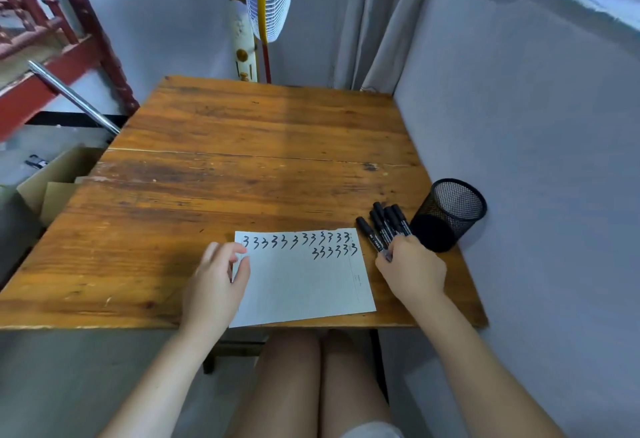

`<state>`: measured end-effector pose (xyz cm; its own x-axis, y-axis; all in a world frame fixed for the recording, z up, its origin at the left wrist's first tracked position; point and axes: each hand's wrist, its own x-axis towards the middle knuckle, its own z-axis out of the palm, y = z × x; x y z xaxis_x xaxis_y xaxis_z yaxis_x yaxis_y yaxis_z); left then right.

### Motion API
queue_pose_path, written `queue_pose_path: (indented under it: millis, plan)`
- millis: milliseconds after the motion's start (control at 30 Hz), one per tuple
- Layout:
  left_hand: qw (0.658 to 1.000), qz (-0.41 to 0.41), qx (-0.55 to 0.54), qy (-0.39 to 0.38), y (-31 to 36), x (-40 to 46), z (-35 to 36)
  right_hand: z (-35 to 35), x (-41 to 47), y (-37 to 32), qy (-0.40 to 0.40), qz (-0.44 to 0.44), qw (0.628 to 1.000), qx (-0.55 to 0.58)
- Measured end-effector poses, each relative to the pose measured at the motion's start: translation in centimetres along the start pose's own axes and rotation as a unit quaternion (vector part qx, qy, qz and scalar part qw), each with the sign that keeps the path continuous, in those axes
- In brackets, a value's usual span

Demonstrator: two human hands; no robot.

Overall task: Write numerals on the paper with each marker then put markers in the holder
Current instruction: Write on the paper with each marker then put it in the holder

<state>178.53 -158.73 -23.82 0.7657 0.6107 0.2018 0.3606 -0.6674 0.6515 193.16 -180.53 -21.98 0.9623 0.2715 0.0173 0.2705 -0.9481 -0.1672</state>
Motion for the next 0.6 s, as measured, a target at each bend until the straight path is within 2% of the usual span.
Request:
queue_pose_path:
  millis: [100, 167, 300, 367, 467, 567, 600]
  plan:
    - [0.996, 0.072, -0.06, 0.003, 1.7, 0.0, 0.1, -1.8, 0.1, 0.5, 0.054, -0.005, 0.997, 0.053]
    - [0.99, 0.125, -0.064, -0.021, 3.3, -0.1, 0.0, -3.5, -0.4, 0.6, 0.055, -0.053, 0.99, 0.118]
    - [0.961, 0.266, 0.017, -0.081, 6.0, 0.0, 0.1, -6.2, -2.9, -0.6, -0.109, -0.144, 0.954, 0.241]
    - [0.948, 0.29, 0.037, -0.123, 6.2, -0.2, 0.2, -6.6, -3.7, -1.2, -0.144, -0.16, 0.927, 0.307]
    - [0.959, 0.238, -0.016, -0.157, 6.0, -0.8, -0.5, -6.6, -3.9, -2.1, -0.148, -0.106, 0.864, 0.47]
    - [0.962, 0.225, -0.01, -0.152, 6.4, -1.6, -1.1, -5.5, -4.5, -3.5, -0.236, -0.016, 0.734, 0.636]
    - [0.959, 0.234, 0.012, -0.159, 6.7, -1.7, -1.3, -4.9, -4.7, -4.0, -0.266, -0.026, 0.722, 0.638]
